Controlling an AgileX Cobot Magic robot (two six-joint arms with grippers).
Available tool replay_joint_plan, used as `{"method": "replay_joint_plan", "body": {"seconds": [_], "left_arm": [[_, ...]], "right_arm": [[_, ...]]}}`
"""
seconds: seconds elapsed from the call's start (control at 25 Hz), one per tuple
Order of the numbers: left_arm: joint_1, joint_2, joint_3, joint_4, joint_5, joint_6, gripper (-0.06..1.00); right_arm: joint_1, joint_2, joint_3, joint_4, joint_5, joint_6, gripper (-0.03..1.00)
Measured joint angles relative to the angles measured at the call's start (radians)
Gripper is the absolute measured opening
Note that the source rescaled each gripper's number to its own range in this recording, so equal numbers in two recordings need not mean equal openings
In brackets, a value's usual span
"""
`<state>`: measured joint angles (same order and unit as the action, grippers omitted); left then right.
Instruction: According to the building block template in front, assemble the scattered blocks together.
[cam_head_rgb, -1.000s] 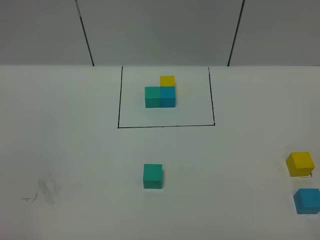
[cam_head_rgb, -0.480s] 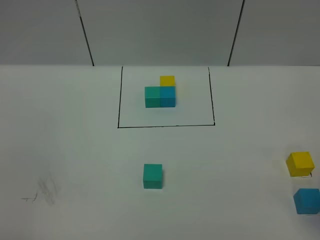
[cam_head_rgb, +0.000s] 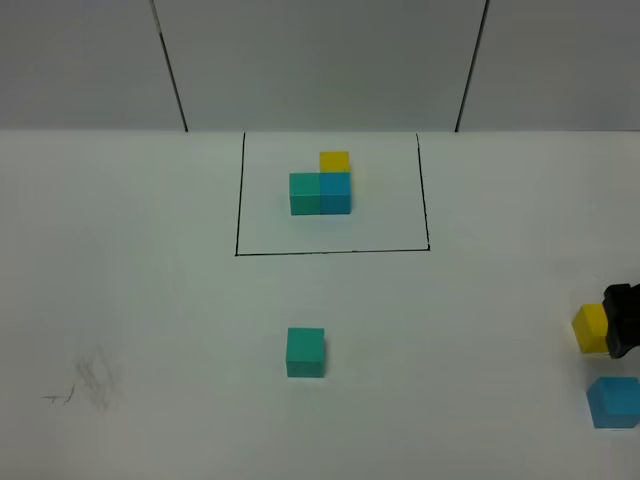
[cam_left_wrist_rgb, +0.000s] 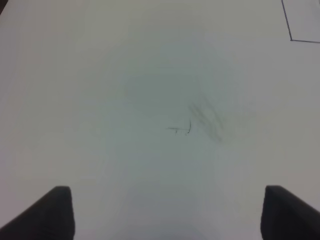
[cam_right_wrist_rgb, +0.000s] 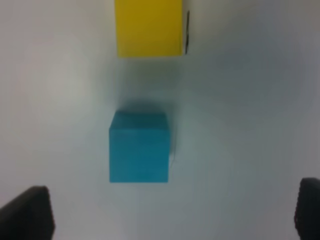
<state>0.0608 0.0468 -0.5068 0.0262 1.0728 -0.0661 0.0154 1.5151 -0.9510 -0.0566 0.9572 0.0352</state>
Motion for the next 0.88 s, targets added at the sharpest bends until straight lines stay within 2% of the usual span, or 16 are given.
{"method": "replay_joint_plan", "body": {"seconds": [0.32,0.88], "left_arm": [[0.0,0.0,0.0,0.0,-0.002,0.0,0.65],[0.0,0.0,0.0,0.0,-0.003,0.003,0.65]], "right_arm": [[-0.004,0.021,0.159,0.044,-0.214,0.005,0.97],[-0.009,0.138,0.235,0.069,-0.355,0.002,0.92]]}}
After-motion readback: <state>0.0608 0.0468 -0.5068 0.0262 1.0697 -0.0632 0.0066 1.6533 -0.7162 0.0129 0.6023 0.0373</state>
